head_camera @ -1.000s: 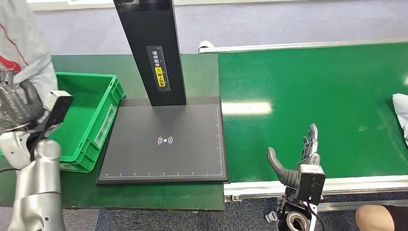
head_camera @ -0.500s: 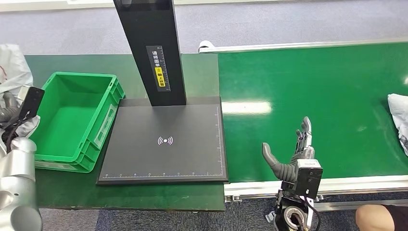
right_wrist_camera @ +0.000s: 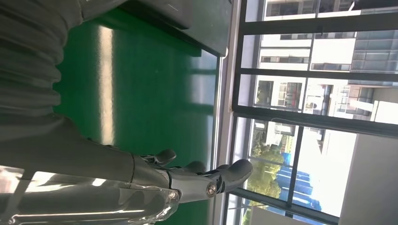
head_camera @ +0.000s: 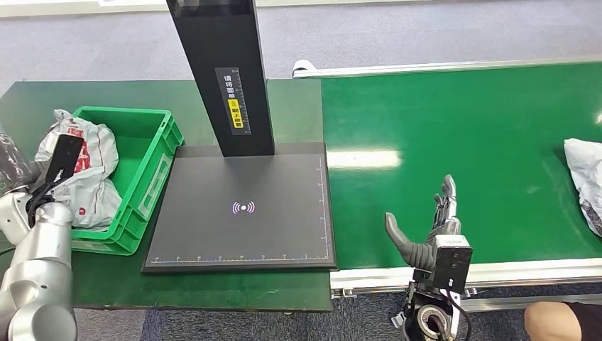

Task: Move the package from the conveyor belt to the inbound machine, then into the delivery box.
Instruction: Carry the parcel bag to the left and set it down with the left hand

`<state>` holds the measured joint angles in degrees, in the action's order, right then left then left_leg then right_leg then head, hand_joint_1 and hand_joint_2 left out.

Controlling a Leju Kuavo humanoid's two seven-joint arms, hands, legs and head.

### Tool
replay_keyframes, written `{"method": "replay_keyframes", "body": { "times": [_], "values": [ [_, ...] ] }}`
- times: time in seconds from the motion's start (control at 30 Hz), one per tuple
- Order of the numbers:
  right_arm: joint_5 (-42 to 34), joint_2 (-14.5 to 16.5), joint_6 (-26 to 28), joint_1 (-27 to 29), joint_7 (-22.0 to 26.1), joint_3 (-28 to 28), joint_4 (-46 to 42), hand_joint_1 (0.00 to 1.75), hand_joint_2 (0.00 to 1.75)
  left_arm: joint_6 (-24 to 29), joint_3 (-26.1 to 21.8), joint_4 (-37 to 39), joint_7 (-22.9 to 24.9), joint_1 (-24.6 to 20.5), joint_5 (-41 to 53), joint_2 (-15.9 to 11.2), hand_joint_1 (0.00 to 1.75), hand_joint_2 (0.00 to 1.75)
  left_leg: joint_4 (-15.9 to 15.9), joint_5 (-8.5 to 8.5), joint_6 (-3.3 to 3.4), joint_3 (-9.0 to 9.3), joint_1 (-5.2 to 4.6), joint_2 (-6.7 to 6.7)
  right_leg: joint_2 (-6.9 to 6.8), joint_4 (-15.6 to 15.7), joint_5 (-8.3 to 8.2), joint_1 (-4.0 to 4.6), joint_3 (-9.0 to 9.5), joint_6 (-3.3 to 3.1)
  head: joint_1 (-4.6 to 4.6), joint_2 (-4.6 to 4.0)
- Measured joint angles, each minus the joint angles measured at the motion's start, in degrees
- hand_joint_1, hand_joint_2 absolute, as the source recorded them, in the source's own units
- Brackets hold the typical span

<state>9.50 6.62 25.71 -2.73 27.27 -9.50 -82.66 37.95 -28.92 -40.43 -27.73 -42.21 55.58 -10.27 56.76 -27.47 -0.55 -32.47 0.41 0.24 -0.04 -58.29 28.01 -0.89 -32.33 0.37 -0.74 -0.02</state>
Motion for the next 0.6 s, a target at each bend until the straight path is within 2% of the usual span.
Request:
{"method": "replay_keyframes", "body": {
  "times": [0.13, 0.23, 0.33, 0.47, 0.6],
  "values": [
    [-0.1, 0.0, 0.2, 0.1, 0.1, 0.0, 0.3, 0.0, 1.75, -1.4, 3.7, -2.7, -2.1, 2.5, -14.7, 0.9, 0.0, 1.75, 0.0, 0.0, 0.0, 0.0, 0.0, 0.0, 0.0, 0.0, 0.0, 0.0, -0.01, 0.0, 0.0, 0.01],
    [-0.1, 0.0, -0.5, 0.1, 0.0, 0.1, 0.4, 0.0, 1.75, -7.8, 8.5, -9.2, -3.3, 7.0, -29.8, 2.6, 0.0, 1.75, 0.0, -0.02, 0.0, 0.0, -0.02, -0.02, 0.0, 0.0, 0.0, -0.02, -0.01, 0.0, 0.0, -0.01],
    [-0.7, -0.1, -3.7, 0.0, -0.8, 0.1, 0.8, 0.0, 1.75, -16.1, 15.6, -18.3, -2.8, 13.4, -40.5, 5.1, 0.0, 1.75, 0.0, -0.05, 0.01, -0.04, -0.04, -0.04, 0.0, 0.0, 0.01, -0.04, 0.0, 0.01, -0.01, 0.0],
    [-2.1, 0.0, -8.5, -0.6, -1.8, 0.0, 2.6, 0.0, 1.75, -23.4, 24.7, -26.9, -3.3, 21.3, -49.3, 8.7, 0.0, 1.75, 0.0, -0.09, 0.03, -0.05, -0.09, -0.01, 0.0, 0.1, 0.01, -0.08, 0.0, 0.02, -0.01, 0.0],
    [-2.4, 0.3, -10.7, -0.7, -2.1, -0.6, 4.5, 0.0, 1.75, -27.9, 32.1, -31.0, -5.4, 28.3, -54.1, 12.7, 0.0, 1.75, 0.0, -0.11, 0.04, -0.05, -0.09, -0.06, 0.0, 0.1, 0.01, -0.09, -0.01, 0.03, 0.02, -0.01]
  ]
}}
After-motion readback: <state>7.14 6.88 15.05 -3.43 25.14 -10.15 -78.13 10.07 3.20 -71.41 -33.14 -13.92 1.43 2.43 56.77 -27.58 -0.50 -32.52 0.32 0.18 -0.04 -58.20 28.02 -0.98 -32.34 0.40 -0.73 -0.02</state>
